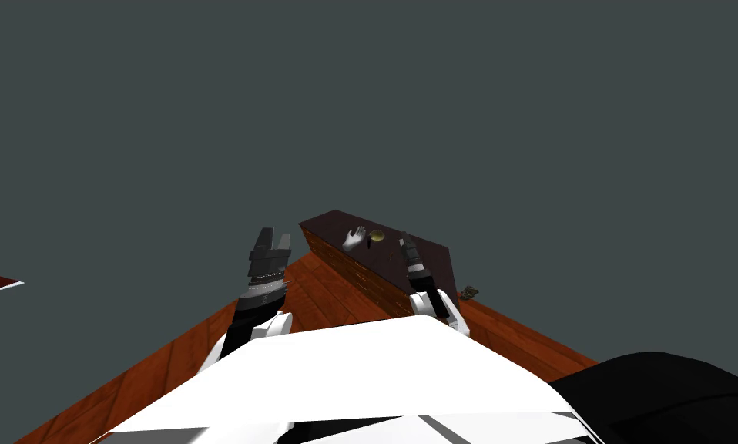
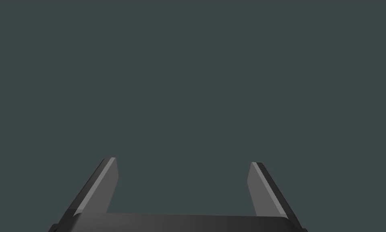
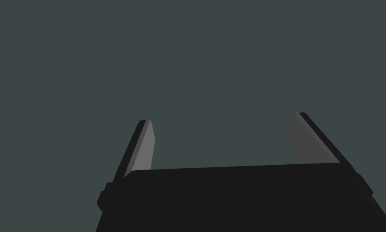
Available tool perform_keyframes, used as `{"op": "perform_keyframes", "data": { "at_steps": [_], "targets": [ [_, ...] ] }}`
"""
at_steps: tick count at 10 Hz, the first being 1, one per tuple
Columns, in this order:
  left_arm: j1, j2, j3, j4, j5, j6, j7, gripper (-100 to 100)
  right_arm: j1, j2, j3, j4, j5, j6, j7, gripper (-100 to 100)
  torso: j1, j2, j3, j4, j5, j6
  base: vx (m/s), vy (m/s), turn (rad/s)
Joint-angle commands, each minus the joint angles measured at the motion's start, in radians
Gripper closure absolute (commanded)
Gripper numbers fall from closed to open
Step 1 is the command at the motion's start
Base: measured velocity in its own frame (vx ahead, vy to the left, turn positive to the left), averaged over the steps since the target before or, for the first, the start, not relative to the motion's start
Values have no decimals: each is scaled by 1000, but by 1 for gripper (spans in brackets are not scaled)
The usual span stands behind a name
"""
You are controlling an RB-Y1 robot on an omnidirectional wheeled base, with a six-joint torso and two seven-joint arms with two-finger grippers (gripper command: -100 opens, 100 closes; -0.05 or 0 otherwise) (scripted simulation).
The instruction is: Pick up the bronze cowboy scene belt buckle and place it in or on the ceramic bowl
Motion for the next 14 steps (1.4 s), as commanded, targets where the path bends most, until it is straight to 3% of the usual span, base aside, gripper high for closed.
{"op": "perform_keyframes", "data": {
  "at_steps": [1, 2, 7, 8, 12, 13, 14],
  "targets": [
    [0, 0, 0, 0, 0, 0, 0, 0, -37, -12, 5, 50, 27, 26, 6, -100, 0, 0, 0, 0, 0, 0, -24, 24, -23],
    [0, 0, 0, 0, 0, 0, 0, 0, -37, -12, 5, 58, 27, 26, 6, -100, 0, 0, 0, 0, 0, 0, -20, 19, -8],
    [0, 0, 0, 0, 0, 0, 0, 0, -126, -30, 25, 197, 106, 108, 30, -100, 0, -1, 0, 0, 0, 0, -16, 22, -13],
    [0, 0, 0, 0, 0, 0, 0, 0, -126, -30, 25, 203, 106, 108, 30, -100, 1, -1, 0, 0, 0, 0, -7, 26, -6],
    [0, 0, 0, 0, 0, 0, 0, 0, -205, -50, 39, 343, 183, 210, 60, -100, 2, -2, -1, -1, 0, 0, 14, 46, 2],
    [0, 0, 0, 0, 0, 0, 0, 0, -205, -50, 39, 357, 183, 210, 60, -100, 3, -3, -2, -1, 1, 0, 24, 41, 0],
    [0, 0, 0, 0, 0, 0, 0, 0, -222, -57, 41, 396, 201, 239, 68, -100, 2, -3, -2, -1, 1, 0, 36, 22, 9]
  ]
}}
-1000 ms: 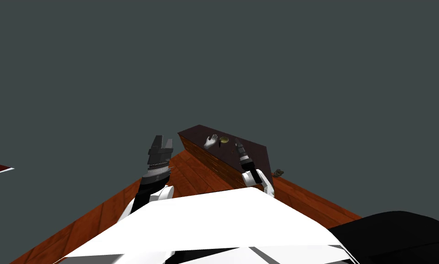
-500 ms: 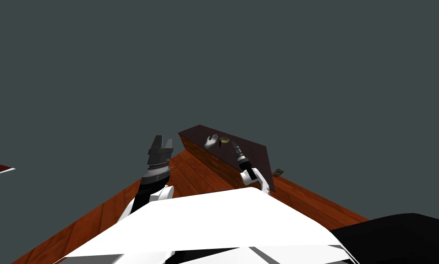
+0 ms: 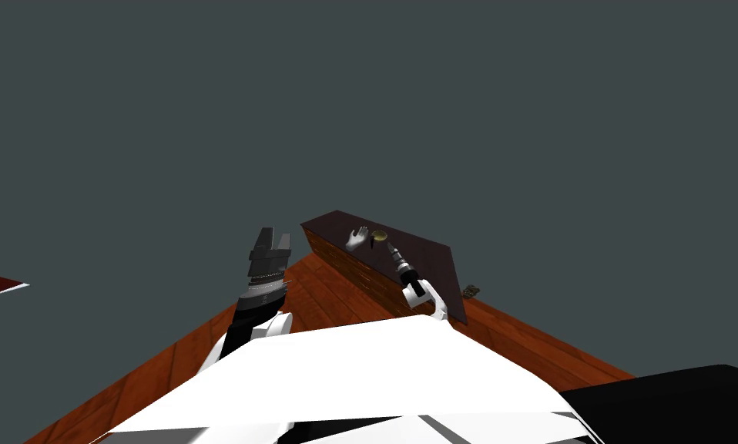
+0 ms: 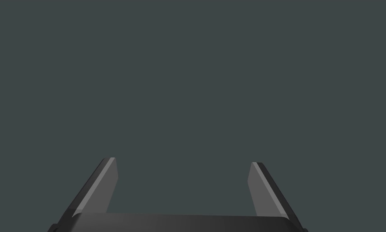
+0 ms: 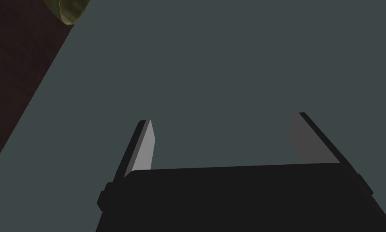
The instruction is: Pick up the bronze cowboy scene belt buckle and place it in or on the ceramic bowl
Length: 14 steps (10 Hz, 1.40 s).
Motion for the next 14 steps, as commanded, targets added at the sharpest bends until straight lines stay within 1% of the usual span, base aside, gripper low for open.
{"op": "perform_keyframes", "data": {
  "at_steps": [1, 2, 4, 5, 7, 8, 10, 11, 12, 13, 14],
  "targets": [
    [0, 0, 0, 0, 0, 0, 0, 0, -19, -12, 2, 50, 26, 46, 14, -100, 0, 0, 0, 0, 0, 0, 48, 39, 26],
    [0, 0, 0, 0, 0, 0, 0, 0, -19, -12, 2, 57, 26, 46, 14, -100, 1, -1, 0, 0, 0, 0, 42, 35, 4],
    [0, 0, 0, 0, 0, 0, 0, 0, -45, -28, 3, 126, 59, 107, 34, -100, 1, -1, -1, 0, 0, 0, 62, 41, 26],
    [0, 0, 0, 0, 0, 0, 0, 0, -45, -28, 3, 136, 59, 110, 34, -100, 1, -2, -1, 0, 0, 0, 52, 37, 5],
    [0, 0, 0, 0, 0, 0, 0, 0, -66, -47, 1, 198, 88, 172, 55, -100, 1, -2, -1, 0, 0, 0, 75, 49, 32],
    [0, 0, 0, 0, 0, 0, 0, 0, -66, -47, 1, 214, 88, 177, 55, -100, 2, -3, -2, -1, 0, 0, 67, 45, 17],
    [0, 0, 0, 0, 0, 0, 0, 0, -81, -69, -3, 287, 115, 234, 77, -100, 1, -2, -1, 0, 0, 0, 80, 57, 38],
    [0, 0, 0, 0, 0, 0, 0, 0, -81, -69, -3, 290, 115, 245, 77, -100, 2, -4, -2, -1, 0, 0, 85, 41, 18],
    [0, 0, 0, 0, 0, 0, 0, 0, -88, -80, -5, 326, 128, 279, 88, -100, 1, -3, -2, -1, 0, 0, 72, 48, 34],
    [0, 0, 0, 0, 0, 0, 0, 0, -88, -80, -5, 326, 128, 279, 88, -100, 1, -2, -1, -1, 0, 0, 62, 29, 12],
    [0, 0, 0, 0, 0, 0, 0, 0, -93, -93, -7, 361, 139, 313, 99, -100, 0, -2, -1, 0, 0, 0, 72, 31, 38]
  ]
}}
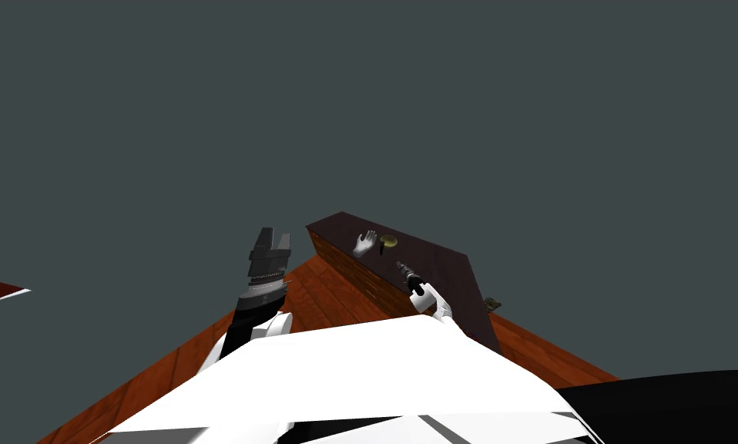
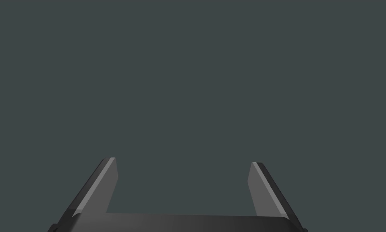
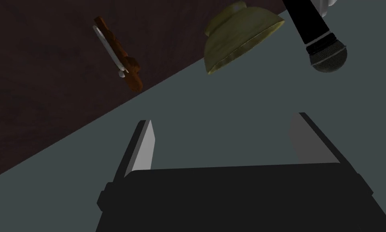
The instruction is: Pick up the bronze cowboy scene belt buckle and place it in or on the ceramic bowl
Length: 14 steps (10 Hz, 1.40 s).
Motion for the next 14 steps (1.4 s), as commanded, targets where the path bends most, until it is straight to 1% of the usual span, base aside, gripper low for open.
{"op": "perform_keyframes", "data": {
  "at_steps": [1, 2, 3, 4, 6, 7, 9, 10, 12, 13, 14],
  "targets": [
    [0, 0, 0, 0, 0, 0, 0, 0, -16, -3, -2, 33, 7, 18, 6, -100, 0, 0, 0, 0, 0, 0, 56, 31, 18],
    [0, 0, 0, 0, 0, 0, 0, 0, -21, -16, -5, 67, 18, 51, 17, -100, 0, 1, 0, 0, 0, 0, 86, 37, 48],
    [0, 0, 0, 0, 0, 0, 0, 0, -26, -28, -7, 99, 28, 75, 27, -100, 0, -1, 0, 0, 0, 0, 132, 49, 50],
    [0, 0, 0, 0, 0, 0, 0, 0, -26, -28, -7, 99, 28, 83, 27, -100, 1, -3, -2, -1, 0, 0, 86, 44, 17],
    [0, 0, 0, 0, 0, 0, 0, 0, -34, -54, -10, 155, 48, 141, 46, -100, 2, -1, 0, 0, 0, 0, 91, 59, 49],
    [0, 0, 0, 0, 0, 0, 0, 0, -34, -54, -10, 156, 48, 141, 46, -100, 2, -2, -1, 0, 0, 0, 80, 30, 15],
    [0, 0, 0, 0, 0, 0, 0, 0, -42, -78, -13, 204, 65, 190, 62, -100, 0, 0, 0, 0, 0, 0, 85, 41, 42],
    [0, 0, 0, 0, 0, 0, 0, 0, -42, -78, -13, 204, 65, 190, 62, -100, 1, -1, -1, 0, 0, 0, 71, 37, 20],
    [0, 0, 0, 0, 0, 0, 0, 0, -49, -101, -14, 241, 80, 229, 74, -100, 0, 1, 0, 0, 0, 0, 69, 33, 40],
    [0, 0, 0, 0, 0, 0, 0, 0, -55, -121, -14, 267, 90, 257, 83, -100, 0, 0, 0, 0, 0, 0, 128, 54, 76],
    [0, 0, 0, 0, 0, 0, 0, 0, -57, -128, -13, 276, 94, 266, 86, -100, 1, -2, -1, 0, 0, 0, 120, 63, 47]
  ]
}}
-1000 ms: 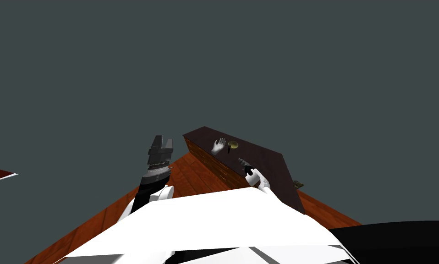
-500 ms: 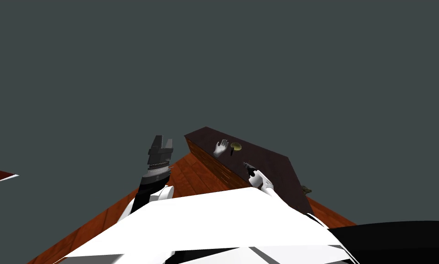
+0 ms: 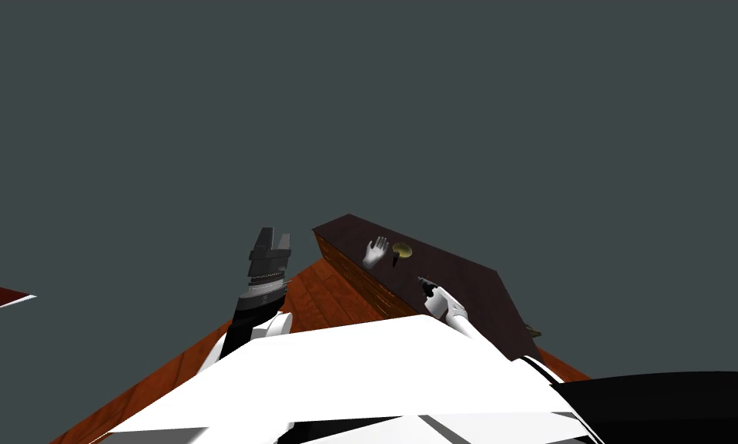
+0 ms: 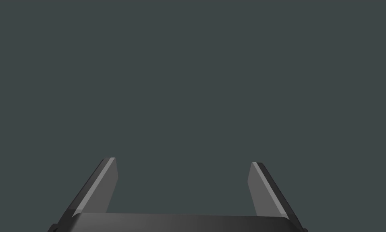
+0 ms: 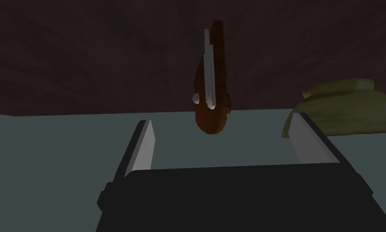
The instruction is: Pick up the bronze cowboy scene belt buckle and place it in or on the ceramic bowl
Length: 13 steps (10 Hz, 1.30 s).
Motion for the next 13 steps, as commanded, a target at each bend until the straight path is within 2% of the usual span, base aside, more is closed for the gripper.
{"op": "perform_keyframes", "data": {
  "at_steps": [1, 2, 3, 4, 7, 8, 9, 13],
  "targets": [
    [0, 0, 0, 0, 0, 0, 0, 0, -12, -6, -2, 28, 15, 12, 3, -100, 0, 0, 0, 0, 0, 0, 70, 45, 14],
    [0, 0, 0, 0, 0, 0, 0, 0, -3, -7, 1, 7, 3, 13, 5, -100, -1, 2, 1, 0, 0, 0, 25, 16, 1],
    [0, 0, 0, 0, 0, 0, 0, 0, -4, -7, 1, 8, 4, 15, 5, 0, -2, 5, 3, 1, 0, 0, 6, 4, 0],
    [0, 0, 0, 0, 0, 0, 0, 0, -3, 0, -10, 33, 30, -14, -7, -100, -3, 7, 4, 1, -1, 0, 48, -12, -42],
    [0, 0, 0, 0, 0, 0, 0, 0, -1, 15, -31, 83, 83, -73, -31, -100, -3, 6, 3, 1, -1, 0, 43, 12, -76],
    [0, 0, 0, 0, 0, 0, 0, 0, -2, 12, -27, 76, 72, -61, -26, -100, -2, 6, 3, 1, -1, 1, 6, 18, -28],
    [0, 0, 0, 0, 0, 0, 0, 0, -2, 12, -28, 78, 74, -66, -28, 100, -3, 7, 4, 2, -1, 0, 0, 0, 0],
    [0, 0, 0, 0, 0, 0, 0, 0, -3, 12, -28, 77, 74, -66, -27, 100, -5, 8, 4, 1, -2, 1, 0, 0, 0]
  ]
}}
